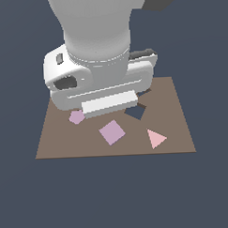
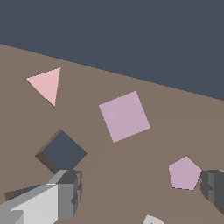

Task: Insert a designated object into the corresponding slot on a board.

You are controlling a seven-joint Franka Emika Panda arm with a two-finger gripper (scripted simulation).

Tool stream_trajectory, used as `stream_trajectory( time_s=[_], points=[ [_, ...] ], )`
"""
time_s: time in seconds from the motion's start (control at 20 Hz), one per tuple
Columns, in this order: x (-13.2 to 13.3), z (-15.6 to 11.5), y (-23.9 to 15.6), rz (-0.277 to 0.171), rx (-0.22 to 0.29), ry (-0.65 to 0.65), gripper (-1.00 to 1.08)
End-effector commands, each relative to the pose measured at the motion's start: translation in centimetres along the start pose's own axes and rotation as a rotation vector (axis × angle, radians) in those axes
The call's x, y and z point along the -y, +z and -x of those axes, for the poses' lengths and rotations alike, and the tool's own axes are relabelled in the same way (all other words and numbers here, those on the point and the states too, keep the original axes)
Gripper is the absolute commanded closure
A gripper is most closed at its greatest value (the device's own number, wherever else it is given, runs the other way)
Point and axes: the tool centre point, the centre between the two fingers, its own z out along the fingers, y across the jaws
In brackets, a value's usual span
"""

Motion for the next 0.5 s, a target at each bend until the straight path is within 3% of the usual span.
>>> stream_trajectory(
  time_s=[0.0, 0.45],
  points=[
    [-0.1, -0.7, 1.8, -0.005, 0.005, -0.071, -0.92],
    [-0.2, -3.0, 6.9, -0.015, 0.019, -0.282, -0.92]
  ],
)
